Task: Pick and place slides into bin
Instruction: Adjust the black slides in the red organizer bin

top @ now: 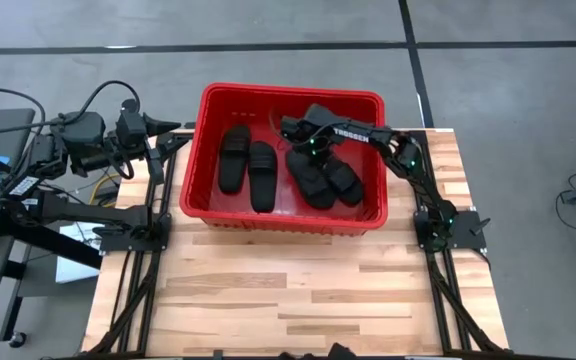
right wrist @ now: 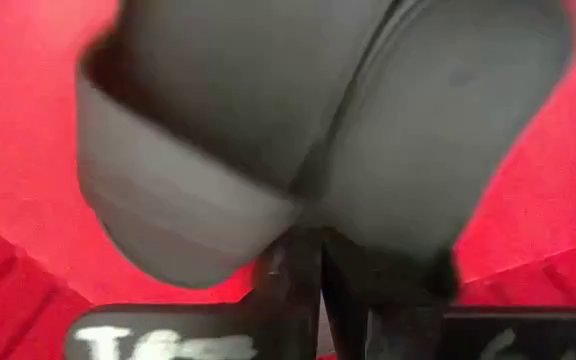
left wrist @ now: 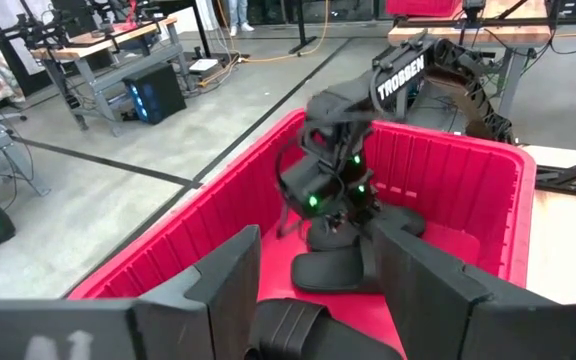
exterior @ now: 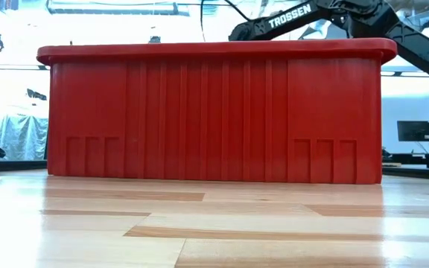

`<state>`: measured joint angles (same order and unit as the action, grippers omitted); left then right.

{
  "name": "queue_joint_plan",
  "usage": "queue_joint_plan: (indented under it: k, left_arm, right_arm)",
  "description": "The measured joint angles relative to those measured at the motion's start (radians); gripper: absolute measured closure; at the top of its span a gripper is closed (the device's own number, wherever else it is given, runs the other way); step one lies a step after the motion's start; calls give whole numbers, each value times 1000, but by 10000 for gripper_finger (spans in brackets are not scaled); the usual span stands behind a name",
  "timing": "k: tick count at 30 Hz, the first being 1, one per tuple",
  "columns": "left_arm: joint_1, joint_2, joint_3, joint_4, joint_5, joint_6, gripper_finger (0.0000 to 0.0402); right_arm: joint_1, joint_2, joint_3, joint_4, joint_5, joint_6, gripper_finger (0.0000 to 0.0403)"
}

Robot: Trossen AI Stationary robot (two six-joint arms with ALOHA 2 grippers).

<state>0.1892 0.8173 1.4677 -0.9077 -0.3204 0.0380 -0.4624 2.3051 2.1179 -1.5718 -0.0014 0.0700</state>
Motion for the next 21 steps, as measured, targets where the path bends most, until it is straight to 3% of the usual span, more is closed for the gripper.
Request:
queue_joint_plan:
  k: [8, 13, 21]
  left_arm:
    - [0, 0, 0, 0, 0, 0, 214]
    - [0, 0, 0, 0, 0, 0, 214]
    - [0, 0, 0, 0, 0, 0, 214]
  right_arm:
    - [-34, 0, 166, 43, -28, -47, 403]
    - [-27, 8, 169, 118, -114, -96, 403]
    - [-20, 67, 169, 162, -122, -126, 403]
